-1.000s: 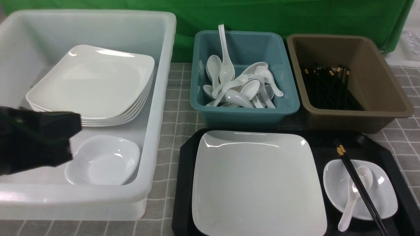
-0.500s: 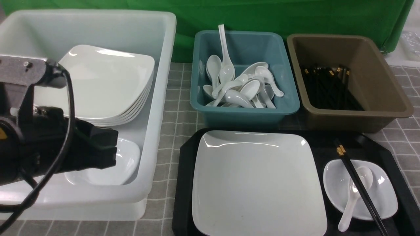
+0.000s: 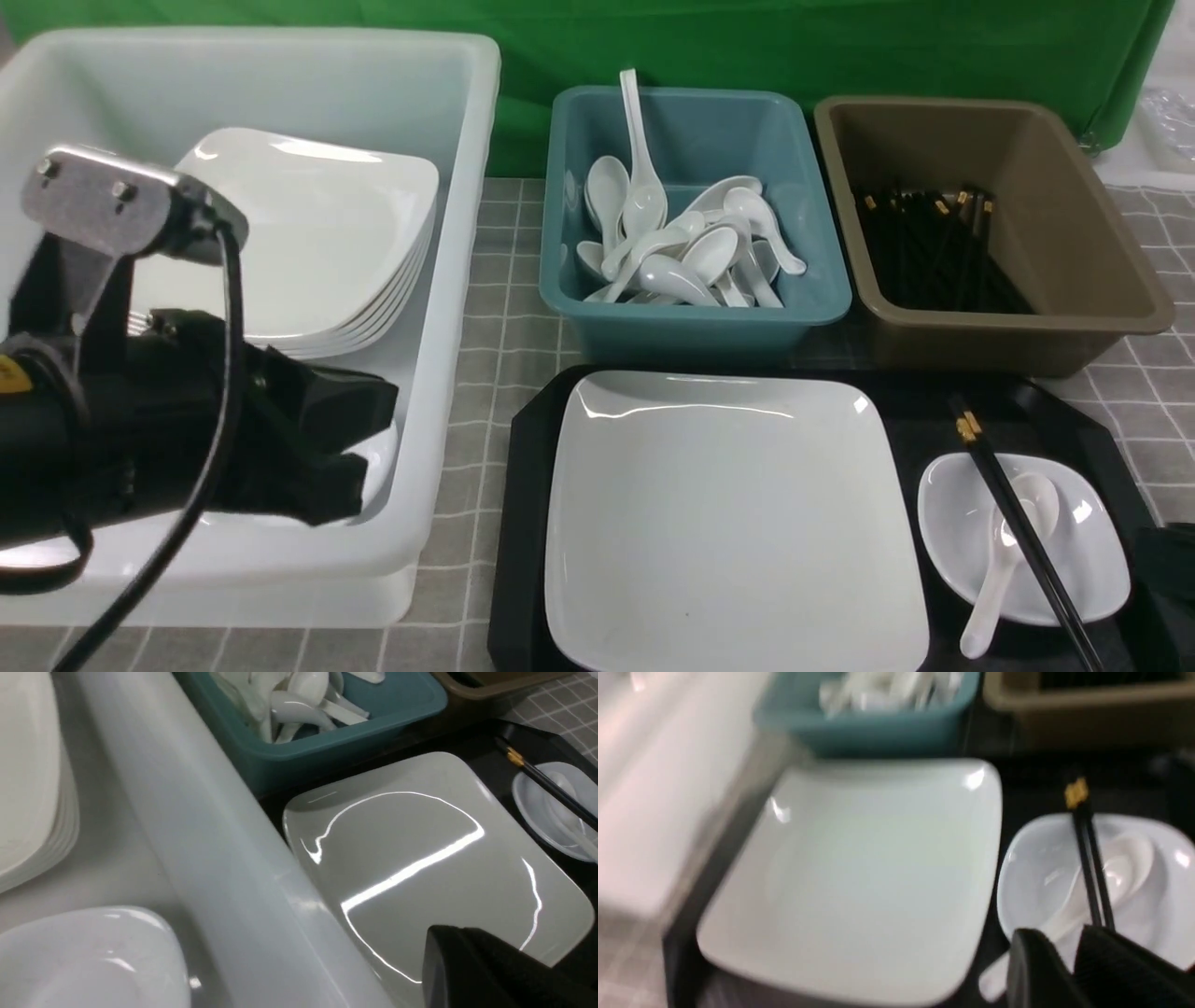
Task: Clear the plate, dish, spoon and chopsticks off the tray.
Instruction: Use the right arm to grab a pair of chopsticks from the plate
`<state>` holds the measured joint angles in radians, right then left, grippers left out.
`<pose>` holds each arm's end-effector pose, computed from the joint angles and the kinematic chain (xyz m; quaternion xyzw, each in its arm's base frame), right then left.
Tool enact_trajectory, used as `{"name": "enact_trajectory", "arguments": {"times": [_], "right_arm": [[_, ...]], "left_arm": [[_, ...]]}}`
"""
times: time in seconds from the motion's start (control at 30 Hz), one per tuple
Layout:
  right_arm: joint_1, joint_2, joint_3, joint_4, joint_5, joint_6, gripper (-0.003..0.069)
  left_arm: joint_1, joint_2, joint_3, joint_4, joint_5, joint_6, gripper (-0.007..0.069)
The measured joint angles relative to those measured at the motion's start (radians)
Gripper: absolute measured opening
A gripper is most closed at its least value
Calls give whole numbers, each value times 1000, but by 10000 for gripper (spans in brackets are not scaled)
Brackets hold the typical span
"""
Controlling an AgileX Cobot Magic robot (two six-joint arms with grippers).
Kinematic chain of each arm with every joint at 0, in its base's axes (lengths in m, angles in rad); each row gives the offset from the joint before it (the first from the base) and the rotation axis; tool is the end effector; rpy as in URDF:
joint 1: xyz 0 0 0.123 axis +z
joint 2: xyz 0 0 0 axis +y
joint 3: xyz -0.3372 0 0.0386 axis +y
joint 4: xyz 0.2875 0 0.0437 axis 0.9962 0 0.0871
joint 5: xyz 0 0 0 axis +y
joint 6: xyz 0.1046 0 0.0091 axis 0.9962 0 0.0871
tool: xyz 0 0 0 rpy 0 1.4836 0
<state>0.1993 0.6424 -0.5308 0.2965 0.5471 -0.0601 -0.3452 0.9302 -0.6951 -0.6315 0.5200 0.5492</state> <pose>0.1263 0.0418 0.3129 -0.0390 0.8704 0.1605 0.4638 0.1807 -0.0977 0.3368 0.2119 0.8470 -0.2128 0.4387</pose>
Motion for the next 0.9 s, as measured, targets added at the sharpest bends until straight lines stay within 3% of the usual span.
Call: {"name": "enact_trajectory", "arguments": {"times": [0.1, 0.33, 0.6, 0.9], "right_arm": [[3, 322, -179, -84, 161, -30, 247], [3, 688, -324, -206, 217, -28, 349], [-53, 901, -366, -216, 186, -27, 376], [-90, 978, -372, -217, 133, -26, 377]], "left_arm": [[-4, -78, 0, -11, 23, 54, 7], [-4, -260, -5, -13, 31, 133, 7], [-4, -347, -6, 17, 48, 151, 7], [-4, -347, -6, 30, 48, 154, 7]]}}
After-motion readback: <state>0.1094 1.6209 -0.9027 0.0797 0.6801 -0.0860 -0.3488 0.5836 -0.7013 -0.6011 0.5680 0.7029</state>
